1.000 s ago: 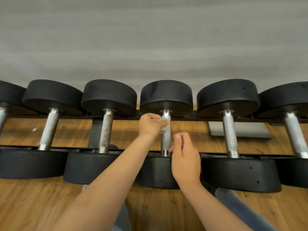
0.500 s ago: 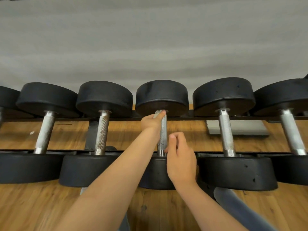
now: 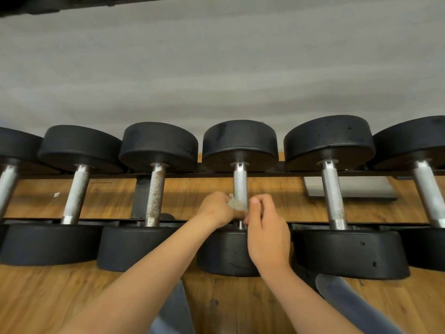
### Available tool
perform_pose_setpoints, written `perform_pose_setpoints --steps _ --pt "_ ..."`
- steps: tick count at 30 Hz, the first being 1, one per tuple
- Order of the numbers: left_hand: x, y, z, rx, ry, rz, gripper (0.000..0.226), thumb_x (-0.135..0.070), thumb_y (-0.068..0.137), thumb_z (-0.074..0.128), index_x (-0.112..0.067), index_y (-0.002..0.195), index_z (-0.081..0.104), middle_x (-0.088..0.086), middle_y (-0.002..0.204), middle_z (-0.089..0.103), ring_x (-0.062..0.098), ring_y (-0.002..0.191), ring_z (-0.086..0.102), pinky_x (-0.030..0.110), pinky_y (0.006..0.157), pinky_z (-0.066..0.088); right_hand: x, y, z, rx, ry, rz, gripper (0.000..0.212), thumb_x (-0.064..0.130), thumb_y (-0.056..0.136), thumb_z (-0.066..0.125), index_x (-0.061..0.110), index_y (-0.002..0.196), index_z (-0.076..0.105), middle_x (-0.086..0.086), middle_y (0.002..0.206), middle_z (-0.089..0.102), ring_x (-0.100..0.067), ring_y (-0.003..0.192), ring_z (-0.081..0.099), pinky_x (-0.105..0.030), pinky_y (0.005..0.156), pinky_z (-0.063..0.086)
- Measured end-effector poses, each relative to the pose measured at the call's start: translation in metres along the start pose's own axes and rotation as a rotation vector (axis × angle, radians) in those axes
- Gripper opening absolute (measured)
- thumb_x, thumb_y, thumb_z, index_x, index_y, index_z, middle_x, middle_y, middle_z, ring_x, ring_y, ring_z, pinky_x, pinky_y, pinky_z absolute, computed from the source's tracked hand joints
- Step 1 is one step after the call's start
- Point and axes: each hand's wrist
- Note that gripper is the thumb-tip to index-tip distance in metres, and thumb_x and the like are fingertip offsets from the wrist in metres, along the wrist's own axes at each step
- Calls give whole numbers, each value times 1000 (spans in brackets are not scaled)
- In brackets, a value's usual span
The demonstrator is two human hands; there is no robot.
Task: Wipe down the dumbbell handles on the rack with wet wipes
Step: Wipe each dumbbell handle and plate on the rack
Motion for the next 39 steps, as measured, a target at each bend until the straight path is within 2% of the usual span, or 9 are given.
perform_pose_setpoints --steps 3,7,12,16,24,30,35,37,39 --pt "0 -5 -7 122 101 -46 31 -31 83 75 -10 105 69 0 92 66 13 84 60 24 70 46 -1 1 0 11 -10 0 37 45 97 27 22 104 55 6 86 67 0 66 59 -10 51 39" --pt "8 -3 -9 176 -105 -51 22 -29 80 79 -14 94 71 0 91 69 12 87 63 28 80 50 -1 1 0 12 2 -3 40 48 96 26 22 103 55 7 82 66 0 64 58 -10 51 41" --pt "-4 17 -6 -66 -439 -4 27 -30 90 69 -7 103 70 8 102 71 19 94 67 36 91 55 1 2 0 -9 32 -18 50 54 91 17 24 102 55 8 73 61 -4 61 58 -15 50 42" --pt "-33 41 -8 -286 -571 -24 21 -32 95 62 -14 85 64 4 89 65 22 91 61 35 86 51 1 1 0 0 24 -21 57 58 87 13 24 104 55 6 80 64 -3 64 58 -13 53 43" --pt "-18 23 -1 -272 -112 196 30 -33 97 57 -5 99 68 9 91 67 14 77 58 19 59 41 0 1 1 -13 4 -53 47 51 93 18 23 101 55 7 73 61 -5 61 58 -20 52 44" --pt "-1 -6 -3 -33 74 130 25 -30 91 67 -8 104 68 5 95 66 13 82 58 23 70 44 0 1 0 4 -24 -59 35 42 100 27 23 103 56 7 75 63 -5 62 58 -20 52 43" --pt "6 -30 -23 127 100 148 22 -26 89 69 -19 70 63 -3 73 61 9 71 55 24 65 39 3 11 -12 154 120 26 19 31 102 42 21 102 58 6 87 65 -6 77 61 -16 61 44" --pt "8 -42 -26 133 -56 223 19 -26 90 68 -12 76 71 5 75 66 12 74 59 26 71 43 5 24 -24 305 249 115 15 27 98 54 22 111 58 8 101 63 -7 93 60 -11 66 42" --pt "7 -54 -23 79 -158 296 23 -27 88 70 -5 86 74 12 80 68 12 73 58 22 70 43 7 35 -35 503 300 123 36 31 92 64 27 126 53 11 116 57 -5 106 56 -13 72 44"
Point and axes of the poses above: each hand's wrist, its own y-axis towards the middle knuckle, its own z-axis out of the palm, x = y × z
